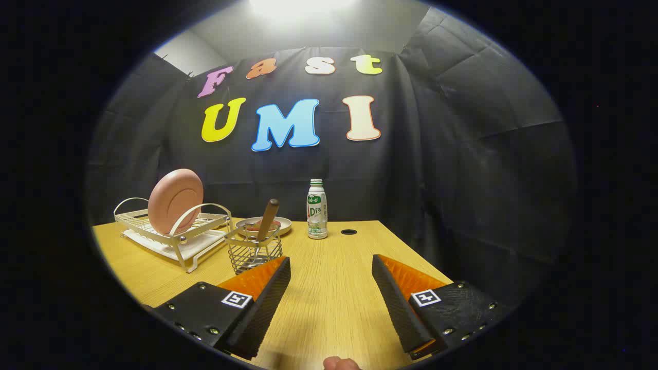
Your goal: Take the plate from the dish rack, then take the spoon from the basket and place it into the plate.
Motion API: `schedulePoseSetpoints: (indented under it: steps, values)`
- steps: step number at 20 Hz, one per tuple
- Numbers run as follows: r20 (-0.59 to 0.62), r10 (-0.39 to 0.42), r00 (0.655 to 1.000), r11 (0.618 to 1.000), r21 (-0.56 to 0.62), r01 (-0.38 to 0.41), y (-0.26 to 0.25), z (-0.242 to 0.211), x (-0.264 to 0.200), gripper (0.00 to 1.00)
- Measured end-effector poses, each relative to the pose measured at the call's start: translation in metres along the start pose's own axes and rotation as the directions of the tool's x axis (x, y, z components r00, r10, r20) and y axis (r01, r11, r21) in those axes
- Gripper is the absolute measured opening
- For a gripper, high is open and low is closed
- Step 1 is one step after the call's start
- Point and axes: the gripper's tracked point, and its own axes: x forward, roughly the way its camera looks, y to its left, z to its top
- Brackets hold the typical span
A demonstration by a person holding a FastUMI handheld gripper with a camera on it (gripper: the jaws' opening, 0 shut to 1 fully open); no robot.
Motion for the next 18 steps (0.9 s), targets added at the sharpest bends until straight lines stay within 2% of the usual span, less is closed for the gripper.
schedulePoseSetpoints:
  steps: [5, 9, 15, 18]
  values:
    - [-0.023, 0.006, 1.000, 1.000, 0.018, -0.005, -0.002, -0.001, 0.046, 0.97]
    - [-0.013, -0.030, 0.999, 1.000, 0.009, 0.030, -0.016, 0.015, 0.068, 0.97]
    - [0.000, -0.135, 0.991, 0.990, 0.033, 0.134, -0.050, 0.074, 0.044, 0.97]
    - [0.014, -0.171, 0.985, 0.985, -0.001, 0.172, -0.048, 0.118, 0.027, 0.97]
